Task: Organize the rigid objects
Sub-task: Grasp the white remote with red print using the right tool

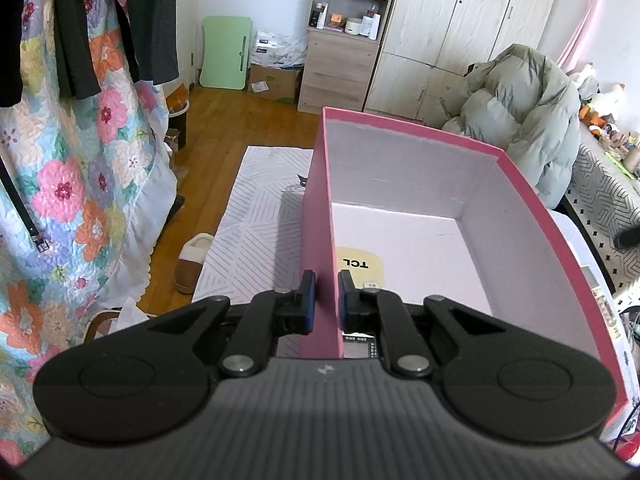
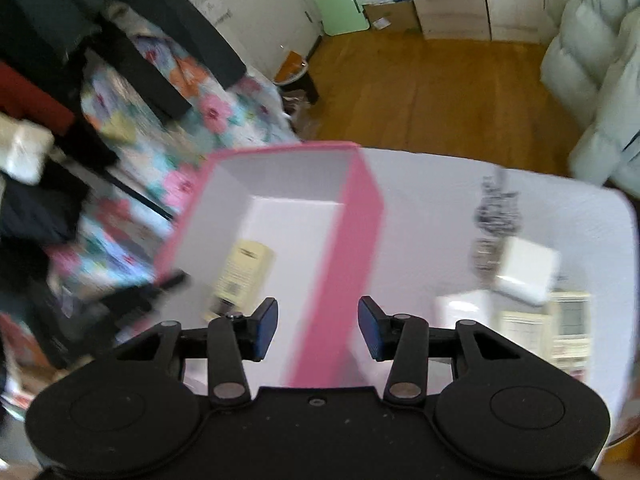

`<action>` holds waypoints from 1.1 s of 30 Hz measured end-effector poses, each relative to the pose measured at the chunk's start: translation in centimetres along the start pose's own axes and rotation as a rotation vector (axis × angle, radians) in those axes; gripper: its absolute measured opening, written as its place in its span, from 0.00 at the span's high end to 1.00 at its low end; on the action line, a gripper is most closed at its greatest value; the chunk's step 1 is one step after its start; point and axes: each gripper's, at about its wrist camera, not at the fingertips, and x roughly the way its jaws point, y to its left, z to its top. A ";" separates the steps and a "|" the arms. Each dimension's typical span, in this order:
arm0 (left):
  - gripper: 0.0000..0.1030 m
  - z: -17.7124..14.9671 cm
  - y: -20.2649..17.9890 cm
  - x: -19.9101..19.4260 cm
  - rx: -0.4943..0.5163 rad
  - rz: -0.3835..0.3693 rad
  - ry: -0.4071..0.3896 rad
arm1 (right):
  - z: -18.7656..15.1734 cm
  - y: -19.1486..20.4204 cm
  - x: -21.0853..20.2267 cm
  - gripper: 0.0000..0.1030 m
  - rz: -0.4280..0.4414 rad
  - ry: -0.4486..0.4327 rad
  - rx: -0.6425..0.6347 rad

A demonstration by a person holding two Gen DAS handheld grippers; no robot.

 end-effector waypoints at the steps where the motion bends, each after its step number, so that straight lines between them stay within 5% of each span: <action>1: 0.90 0.0 -0.1 0.0 0.002 0.002 -0.001 | -0.7 -0.6 -0.1 0.52 -0.018 0.007 -0.037; 8: 0.91 0.0 -0.1 -0.1 0.002 0.001 0.000 | -4.4 -1.1 2.8 0.51 -0.147 0.127 -0.420; 13: 0.91 0.1 -0.3 -0.2 0.007 0.004 -0.004 | -6.2 0.4 4.5 0.51 -0.123 0.184 -0.654; 17: 0.91 0.0 -0.4 -0.2 0.007 0.004 -0.005 | -7.5 2.0 5.2 0.36 -0.146 0.222 -0.805; 21: 0.90 0.1 -0.3 -0.2 0.004 0.001 -0.002 | -8.1 2.4 6.7 0.35 -0.170 0.263 -0.917; 33: 0.90 0.5 -0.2 -0.4 0.009 -0.001 -0.003 | -5.5 0.6 10.4 0.31 -0.111 0.319 -0.789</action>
